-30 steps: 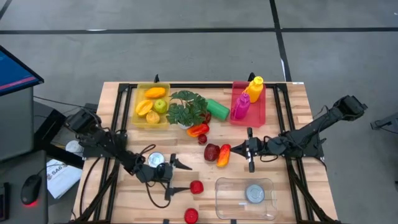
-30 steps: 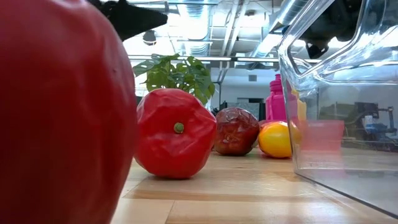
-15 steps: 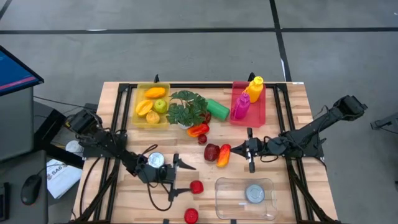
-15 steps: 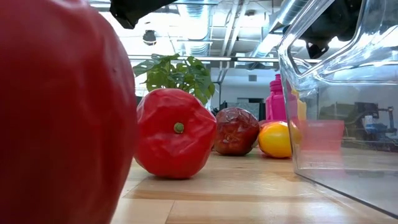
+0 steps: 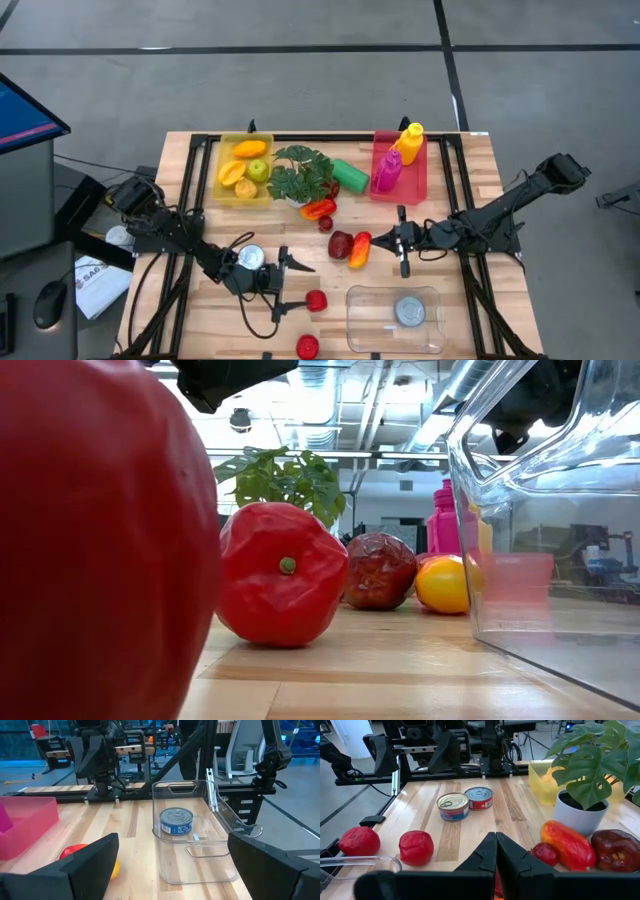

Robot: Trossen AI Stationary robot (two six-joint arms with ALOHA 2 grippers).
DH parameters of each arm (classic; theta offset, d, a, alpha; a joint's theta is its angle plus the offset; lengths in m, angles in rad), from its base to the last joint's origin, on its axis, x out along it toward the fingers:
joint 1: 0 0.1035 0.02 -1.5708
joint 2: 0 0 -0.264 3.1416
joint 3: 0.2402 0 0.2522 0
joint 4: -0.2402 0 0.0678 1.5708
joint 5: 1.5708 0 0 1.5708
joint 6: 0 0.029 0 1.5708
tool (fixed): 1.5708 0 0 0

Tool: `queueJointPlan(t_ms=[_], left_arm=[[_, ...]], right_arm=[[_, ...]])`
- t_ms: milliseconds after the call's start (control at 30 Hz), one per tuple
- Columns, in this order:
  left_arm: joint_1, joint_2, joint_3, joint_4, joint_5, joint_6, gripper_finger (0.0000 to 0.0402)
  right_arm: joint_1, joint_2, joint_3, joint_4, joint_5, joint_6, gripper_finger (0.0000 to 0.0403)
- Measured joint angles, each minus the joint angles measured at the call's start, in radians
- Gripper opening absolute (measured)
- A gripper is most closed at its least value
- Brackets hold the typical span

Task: Pick & Place Food Item
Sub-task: Put the red apple into the yellow bin

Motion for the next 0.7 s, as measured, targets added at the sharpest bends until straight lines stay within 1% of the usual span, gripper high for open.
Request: queueJointPlan(t_ms=[300,500,700], left_arm=[[0.0,0.0,0.0,-0.001,0.001,0.0,0.0364],[-0.002,0.0,0.0,-0.006,0.077,-0.001,0.0364],[-0.002,0.0,0.0,-0.006,0.086,-0.001,0.0364]], right_arm=[[0.0,0.0,0.0,0.0,-0.001,0.0,0.0],[0.0,0.0,0.0,0.0,-0.001,0.0,0.0],[0.0,0.0,0.0,0.0,-0.001,0.0,0.0]])
